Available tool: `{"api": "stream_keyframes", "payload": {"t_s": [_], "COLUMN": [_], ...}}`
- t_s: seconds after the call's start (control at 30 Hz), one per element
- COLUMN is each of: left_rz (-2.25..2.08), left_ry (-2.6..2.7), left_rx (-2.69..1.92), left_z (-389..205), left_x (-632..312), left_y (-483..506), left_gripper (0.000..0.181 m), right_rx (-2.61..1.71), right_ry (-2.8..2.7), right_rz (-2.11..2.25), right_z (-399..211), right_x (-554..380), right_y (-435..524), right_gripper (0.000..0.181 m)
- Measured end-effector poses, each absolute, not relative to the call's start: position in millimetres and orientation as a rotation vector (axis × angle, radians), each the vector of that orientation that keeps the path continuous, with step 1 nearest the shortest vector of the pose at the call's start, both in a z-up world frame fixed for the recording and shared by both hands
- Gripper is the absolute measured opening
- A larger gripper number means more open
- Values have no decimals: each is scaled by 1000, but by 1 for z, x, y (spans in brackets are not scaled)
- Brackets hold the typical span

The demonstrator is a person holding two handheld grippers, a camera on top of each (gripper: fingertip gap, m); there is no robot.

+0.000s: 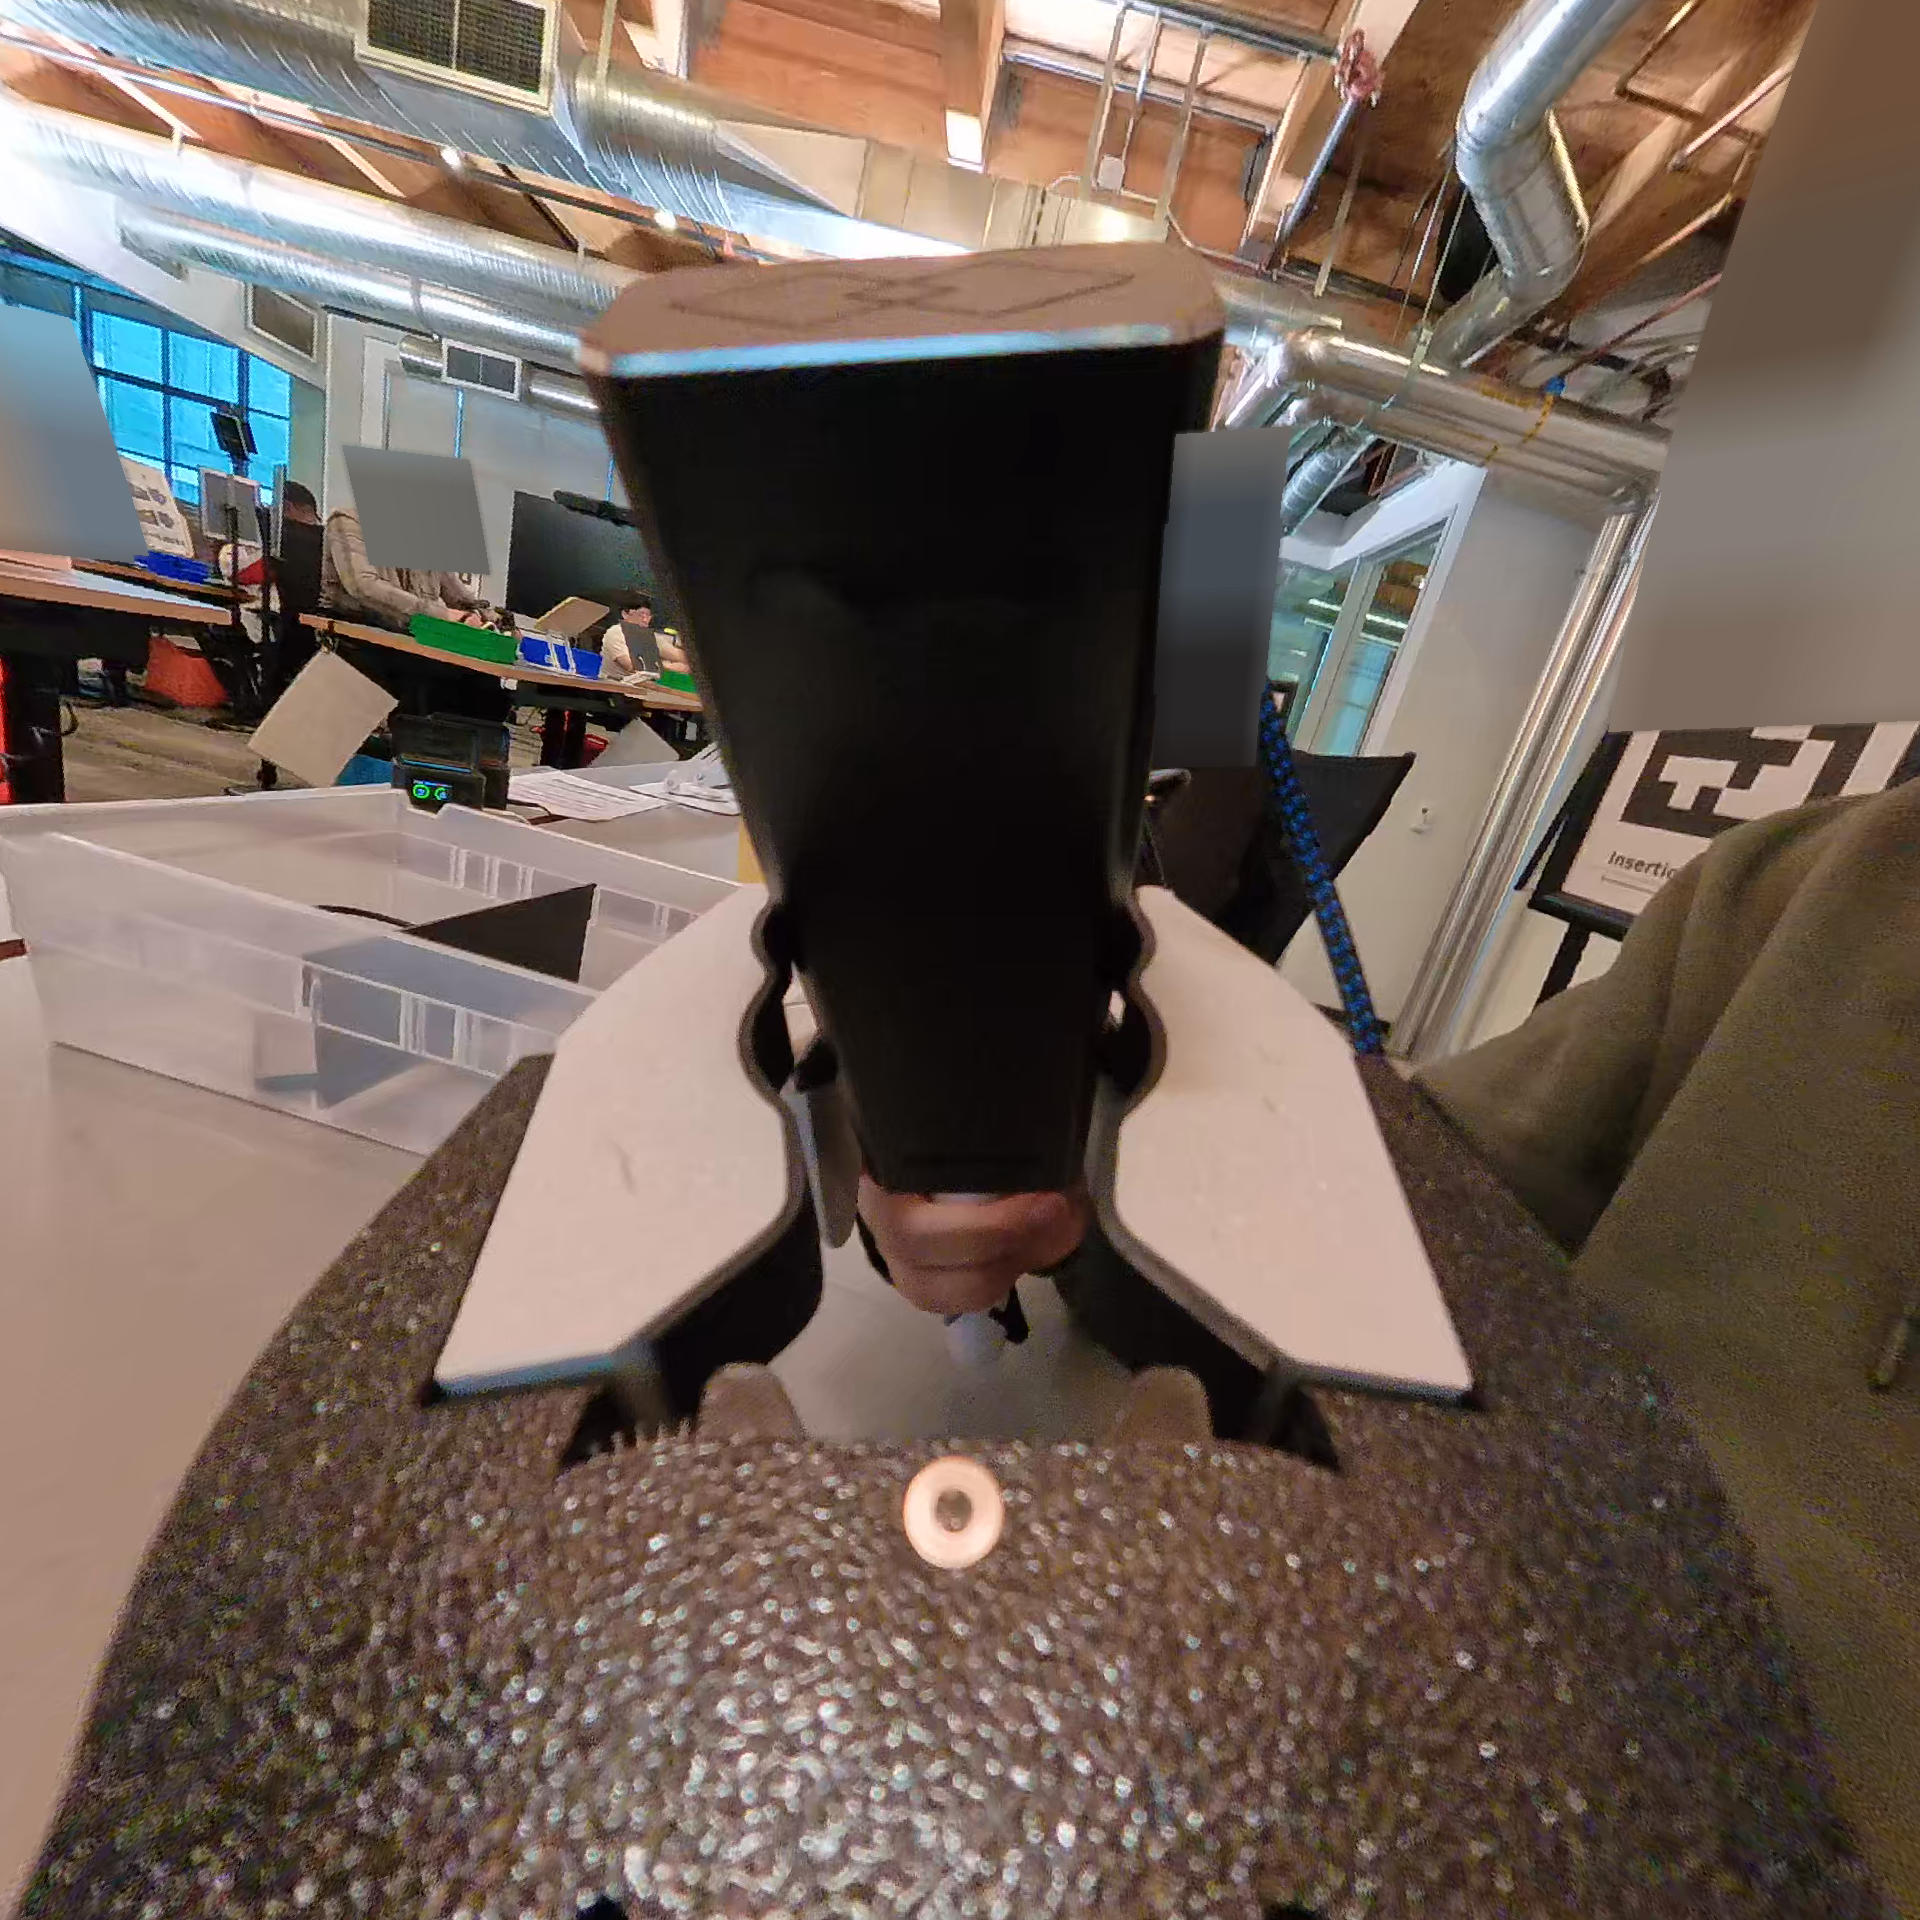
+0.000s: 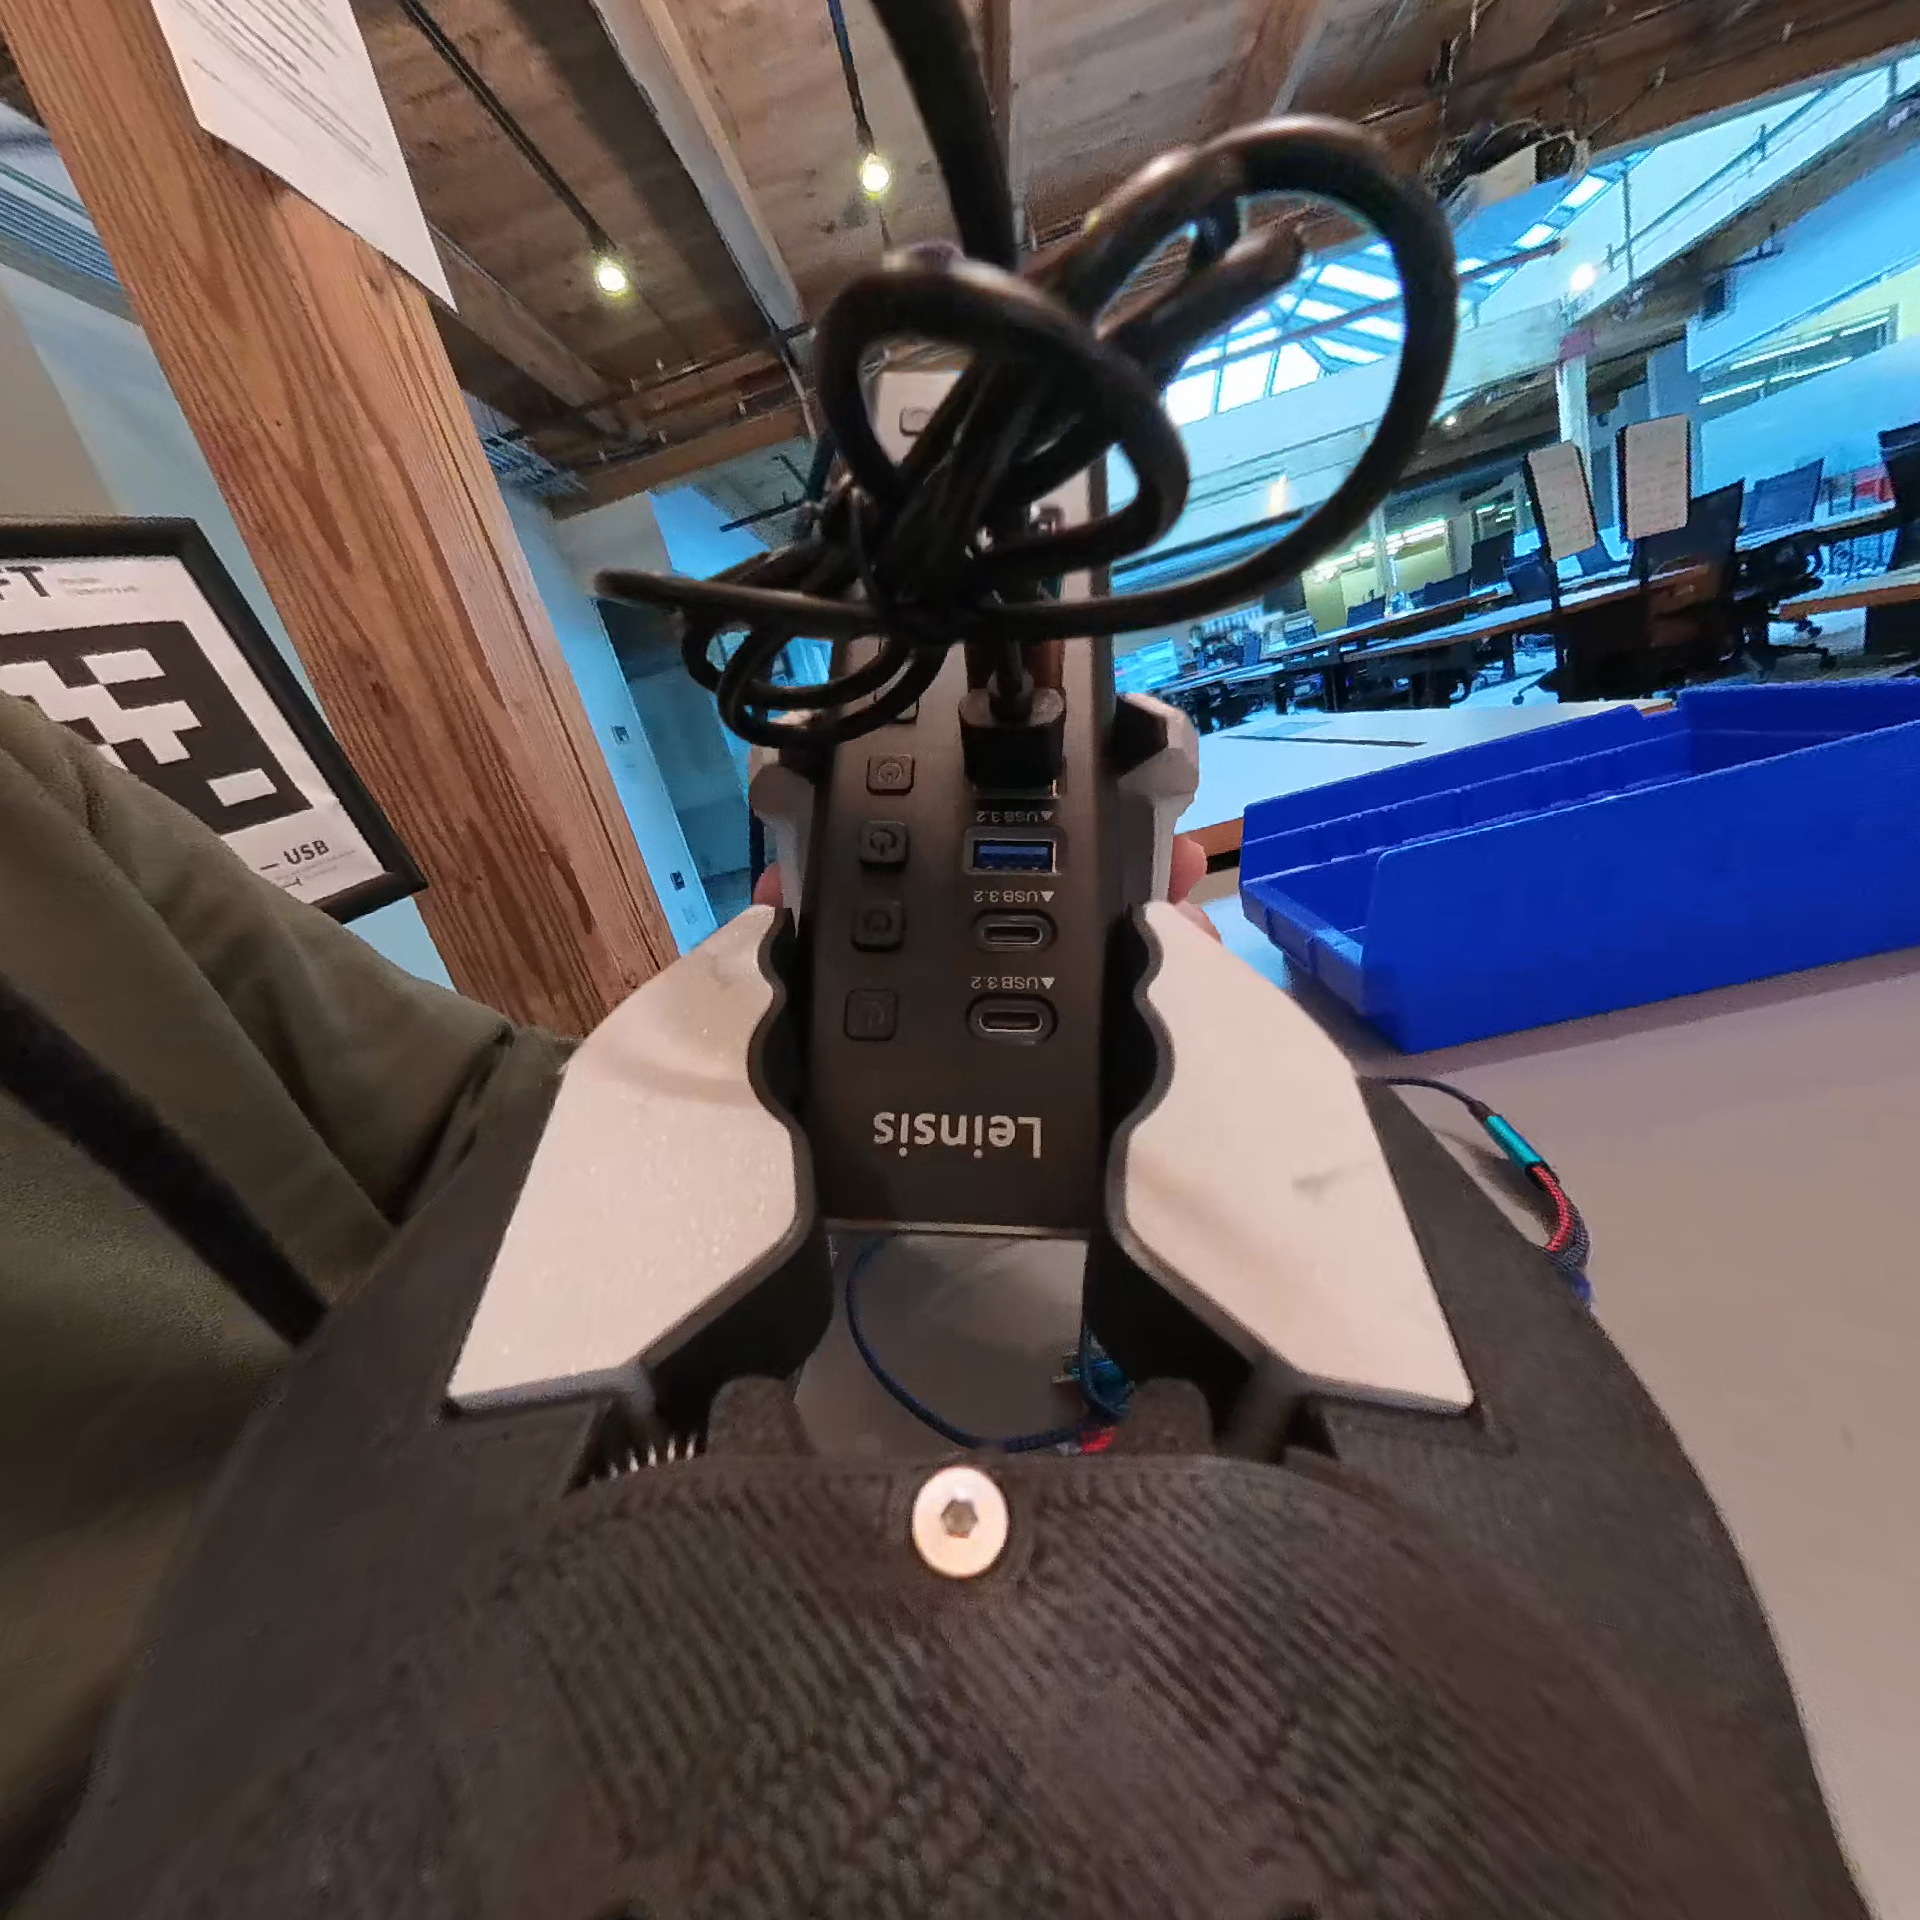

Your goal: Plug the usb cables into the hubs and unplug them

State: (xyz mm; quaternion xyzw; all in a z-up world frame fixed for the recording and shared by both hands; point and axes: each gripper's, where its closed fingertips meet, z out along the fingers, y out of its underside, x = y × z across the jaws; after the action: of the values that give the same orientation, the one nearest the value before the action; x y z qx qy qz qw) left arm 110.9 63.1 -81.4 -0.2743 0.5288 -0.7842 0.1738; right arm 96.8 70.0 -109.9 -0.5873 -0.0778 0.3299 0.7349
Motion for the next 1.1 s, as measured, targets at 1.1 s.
{"api": "stream_keyframes", "payload": {"t_s": [1.1], "left_rz": [-1977], "left_ry": [1712], "left_rx": [-919], "left_z": [-121], "left_x": [117], "left_y": [59], "left_gripper": [60], "right_rx": [-1352], "right_ry": [-229], "right_rz": [659], "right_z": [-129], "right_x": [101], "right_y": [78], "right_gripper": [62]}}
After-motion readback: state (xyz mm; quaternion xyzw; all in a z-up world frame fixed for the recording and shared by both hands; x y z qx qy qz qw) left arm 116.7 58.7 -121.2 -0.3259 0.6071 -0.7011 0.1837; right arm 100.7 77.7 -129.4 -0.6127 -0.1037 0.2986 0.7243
